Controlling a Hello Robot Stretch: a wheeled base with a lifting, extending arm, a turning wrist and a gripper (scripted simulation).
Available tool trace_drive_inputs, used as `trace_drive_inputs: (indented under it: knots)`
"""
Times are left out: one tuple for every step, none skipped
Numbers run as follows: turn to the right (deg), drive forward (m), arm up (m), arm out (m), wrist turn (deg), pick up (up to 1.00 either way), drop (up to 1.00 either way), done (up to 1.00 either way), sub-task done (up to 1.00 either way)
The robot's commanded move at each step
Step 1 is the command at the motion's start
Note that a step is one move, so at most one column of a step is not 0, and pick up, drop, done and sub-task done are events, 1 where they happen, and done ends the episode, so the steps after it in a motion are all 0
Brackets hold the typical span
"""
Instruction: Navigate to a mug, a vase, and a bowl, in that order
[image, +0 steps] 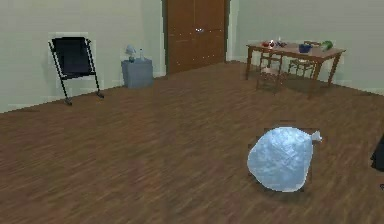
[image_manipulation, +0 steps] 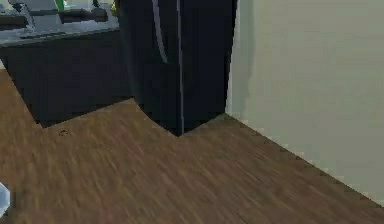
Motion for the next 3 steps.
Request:
trace_drive_inputs:
  knots:
    - [0.0,1.0,0.0,0.0,0.0,0.0,0.0,0.0,0.0]
    - [3.0,0.0,0.0,0.0,0.0,0.0,0.0,0.0,0.0]
    - [0.0,0.3,0.0,0.0,0.0,0.0,0.0,0.0,0.0]
